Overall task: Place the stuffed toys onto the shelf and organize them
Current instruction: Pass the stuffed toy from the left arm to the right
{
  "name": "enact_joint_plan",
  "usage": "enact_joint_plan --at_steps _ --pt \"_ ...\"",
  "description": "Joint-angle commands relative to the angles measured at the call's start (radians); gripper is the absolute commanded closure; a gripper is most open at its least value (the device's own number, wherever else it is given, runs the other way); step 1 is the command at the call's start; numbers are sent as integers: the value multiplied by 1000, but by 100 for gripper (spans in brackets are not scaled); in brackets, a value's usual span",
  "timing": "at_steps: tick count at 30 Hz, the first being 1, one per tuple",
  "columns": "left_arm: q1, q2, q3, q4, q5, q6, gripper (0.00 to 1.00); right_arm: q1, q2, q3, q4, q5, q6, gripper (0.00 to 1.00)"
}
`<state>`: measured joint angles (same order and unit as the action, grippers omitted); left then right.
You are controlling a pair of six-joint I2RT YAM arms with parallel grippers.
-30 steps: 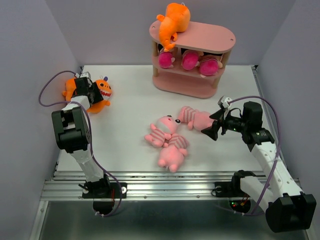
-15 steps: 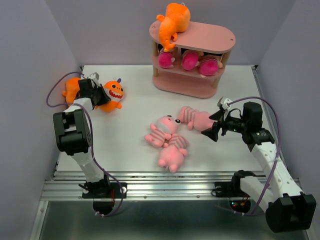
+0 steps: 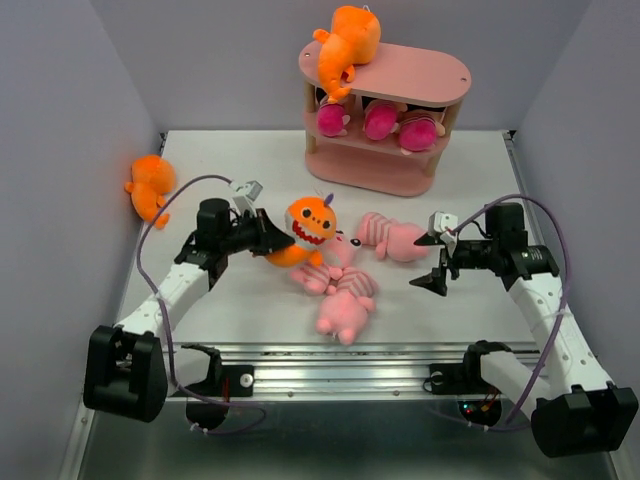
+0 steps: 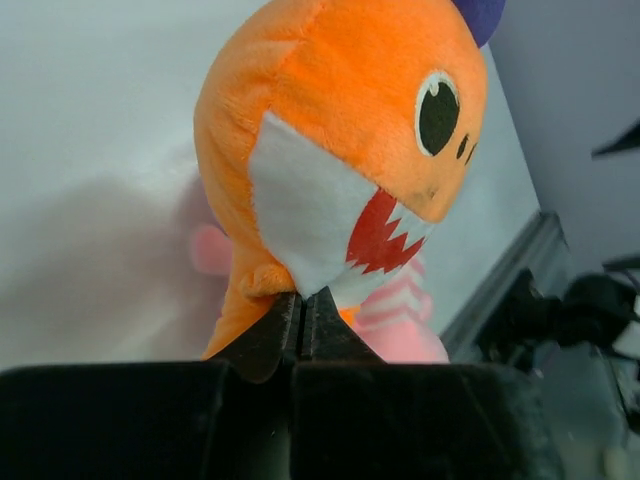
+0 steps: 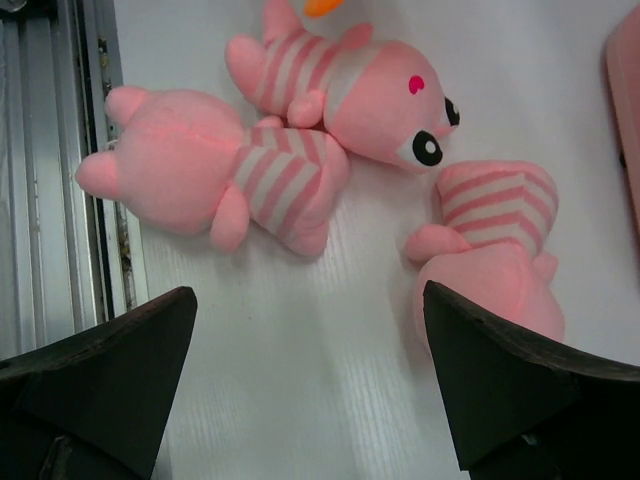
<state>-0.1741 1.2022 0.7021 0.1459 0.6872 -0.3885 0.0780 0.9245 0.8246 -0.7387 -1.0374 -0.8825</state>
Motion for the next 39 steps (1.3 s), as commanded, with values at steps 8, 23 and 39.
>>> enact_joint_plan --at_steps 8,23,39 --pt "-387 -75 -121 250 196 -300 100 -3 168 291 -634 -145 -889 0" --pt "-654 177 132 320 167 -340 100 124 94 173 -449 -141 -701 5" --pt "-670 -71 206 106 -89 -63 18 135 57 194 -356 -70 -190 99"
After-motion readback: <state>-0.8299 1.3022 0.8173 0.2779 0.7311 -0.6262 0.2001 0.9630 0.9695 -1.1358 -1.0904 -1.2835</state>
